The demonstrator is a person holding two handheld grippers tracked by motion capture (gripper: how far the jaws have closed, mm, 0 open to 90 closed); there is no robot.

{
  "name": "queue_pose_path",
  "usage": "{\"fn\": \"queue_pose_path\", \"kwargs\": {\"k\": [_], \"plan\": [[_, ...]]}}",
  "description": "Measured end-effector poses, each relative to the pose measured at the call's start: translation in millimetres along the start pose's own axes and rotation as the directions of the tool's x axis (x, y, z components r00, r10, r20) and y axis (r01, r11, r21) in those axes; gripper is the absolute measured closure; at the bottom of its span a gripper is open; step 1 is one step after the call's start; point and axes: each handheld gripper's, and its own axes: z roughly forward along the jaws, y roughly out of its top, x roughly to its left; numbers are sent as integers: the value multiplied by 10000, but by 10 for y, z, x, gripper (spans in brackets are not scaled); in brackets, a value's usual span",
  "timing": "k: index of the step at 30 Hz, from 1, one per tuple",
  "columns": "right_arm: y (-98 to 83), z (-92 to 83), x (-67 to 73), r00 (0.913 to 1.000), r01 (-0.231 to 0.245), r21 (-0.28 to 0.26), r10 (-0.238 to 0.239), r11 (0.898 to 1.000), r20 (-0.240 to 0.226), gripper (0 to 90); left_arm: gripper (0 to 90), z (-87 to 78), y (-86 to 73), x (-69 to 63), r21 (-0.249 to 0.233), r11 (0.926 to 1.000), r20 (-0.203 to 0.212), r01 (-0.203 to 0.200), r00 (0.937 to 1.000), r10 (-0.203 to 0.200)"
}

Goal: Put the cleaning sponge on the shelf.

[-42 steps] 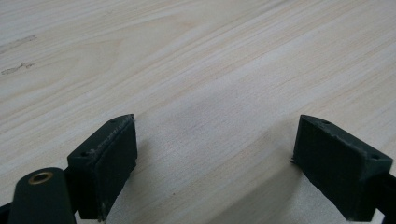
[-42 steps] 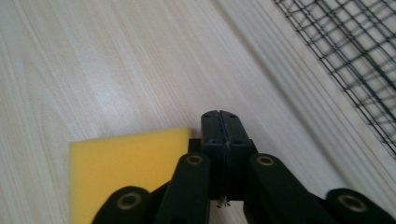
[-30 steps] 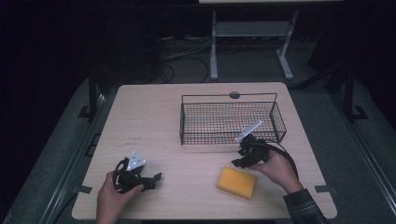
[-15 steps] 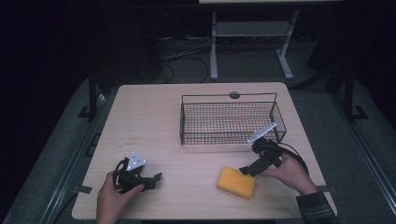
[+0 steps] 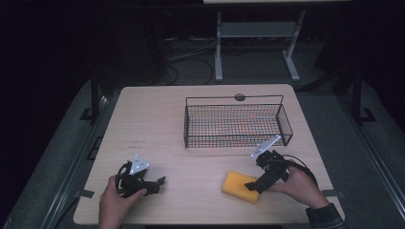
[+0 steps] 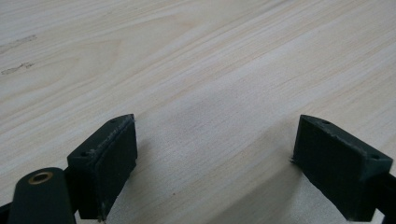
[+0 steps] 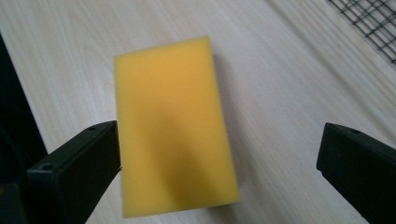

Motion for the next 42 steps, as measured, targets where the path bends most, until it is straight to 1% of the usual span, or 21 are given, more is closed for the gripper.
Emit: {"fn": "queue_pose_path", "kwargs": {"k": [3, 4, 5, 8, 9, 11, 13, 16, 17, 22, 25, 26, 27, 32, 36, 42], "plan": [[0, 28, 71, 9998, 193, 125, -192, 9997, -46, 0, 127, 0, 0, -1, 0, 10000, 0, 11, 10000, -11], [2, 52, 109, 9992, 392, 188, -391, 9991, -44, 0, 127, -2, 0, 2, 23, 10000, 4, -27, 10000, 27], [2, 52, 109, 9992, 392, 188, -391, 9991, -44, 0, 127, -1, 0, 1, 23, 10000, 4, -18, 10000, 18], [12, 120, 176, 9965, 838, 313, -837, 9960, -54, 0, 127, -2, 0, 2, 24, 10000, 5, -27, 10000, 27], [12, 120, 176, 9965, 838, 313, -837, 9960, -54, 0, 127, -2, 0, 1, 25, 10000, 4, -17, 10000, 17], [20, 152, 200, 9951, 990, 379, -990, 9944, -9, 0, 127, -2, 0, 2, 25, 10000, 3, -27, 10000, 27], [36, 227, 236, 9929, 1183, 569, -1187, 9913, 33, 0, 127, -2, 0, 2, 25, 10000, 3, -28, 10000, 28], [40, 267, 250, 9919, 1263, 633, -1268, 9900, 25, 0, 127, -2, 0, 2, 24, 10000, 5, -28, 10000, 28], [47, 310, 266, 9902, 1378, 809, -1392, 9872, 122, 0, 127, -2, 0, 2, 22, 10000, 4, -27, 10000, 27], [59, 354, 281, 9884, 1472, 879, -1500, 9852, 253, 1, 127, -2, 0, 2, 25, 10000, 3, -27, 10000, 27], [64, 378, 289, 9870, 1564, 928, -1590, 9833, 215, 1, 127, -1, 0, 1, 22, 10000, 4, -24, 10000, 24], [66, 387, 293, 9865, 1598, 972, -1626, 9824, 218, 12, 127, -1, 0, 1, 22, 10000, 3, -21, 10000, 21], [64, 400, 301, 9850, 1681, 1020, -1713, 9805, 231, 52, 127, -2, 0, 2, 25, 10000, 3, -28, 10000, 28], [64, 412, 302, 9844, 1719, 1050, -1749, 9795, 193, 70, 127, -1, 0, 2, 22, 10000, 4, -28, 10000, 28], [63, 420, 301, 9833, 1771, 1117, -1806, 9778, 219, 128, 127, -2, 0, 2, 24, 10000, 3, -29, 10000, 29], [62, 422, 300, 9829, 1782, 1149, -1823, 9773, 260, 154, 127, -2, 0, 2, 24, 10000, 2, -27, 10000, 27]]}}
